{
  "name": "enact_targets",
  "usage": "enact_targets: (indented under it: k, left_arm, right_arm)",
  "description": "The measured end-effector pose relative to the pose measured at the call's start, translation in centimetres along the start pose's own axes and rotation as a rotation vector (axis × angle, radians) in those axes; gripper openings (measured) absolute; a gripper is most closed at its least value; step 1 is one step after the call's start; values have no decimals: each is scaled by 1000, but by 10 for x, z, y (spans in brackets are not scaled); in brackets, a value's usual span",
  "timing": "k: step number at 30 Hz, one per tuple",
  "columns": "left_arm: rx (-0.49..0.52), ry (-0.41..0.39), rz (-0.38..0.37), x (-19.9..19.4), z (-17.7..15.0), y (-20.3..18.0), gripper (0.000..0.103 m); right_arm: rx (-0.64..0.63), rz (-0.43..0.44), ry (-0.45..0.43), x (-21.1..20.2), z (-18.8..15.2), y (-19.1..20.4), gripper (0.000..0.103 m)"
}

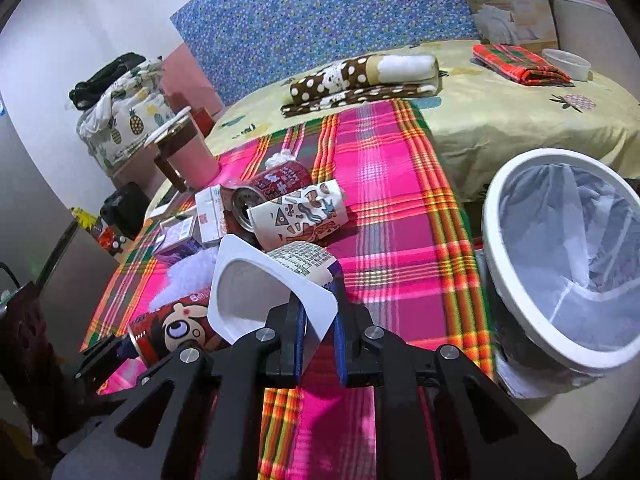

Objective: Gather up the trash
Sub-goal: 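Carry the can and yogurt cup over the wastebasket and open both tools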

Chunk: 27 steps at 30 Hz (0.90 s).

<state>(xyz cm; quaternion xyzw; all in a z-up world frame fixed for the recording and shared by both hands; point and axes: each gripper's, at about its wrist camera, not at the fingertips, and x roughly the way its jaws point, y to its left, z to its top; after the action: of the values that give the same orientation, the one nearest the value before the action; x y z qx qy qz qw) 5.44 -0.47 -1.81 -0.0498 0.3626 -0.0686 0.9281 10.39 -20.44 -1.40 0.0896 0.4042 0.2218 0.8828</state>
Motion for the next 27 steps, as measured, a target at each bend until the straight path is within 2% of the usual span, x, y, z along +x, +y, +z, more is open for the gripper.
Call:
enact_targets:
  k: [16, 27]
  left_arm:
    - [53, -33, -82, -2, 25, -40, 55]
    - [156, -65, -190, 14, 60, -101, 55]
  right_arm:
    - [77, -67, -103, -38, 2, -43, 14]
    - [144, -163, -164, -61, 3, -83, 14]
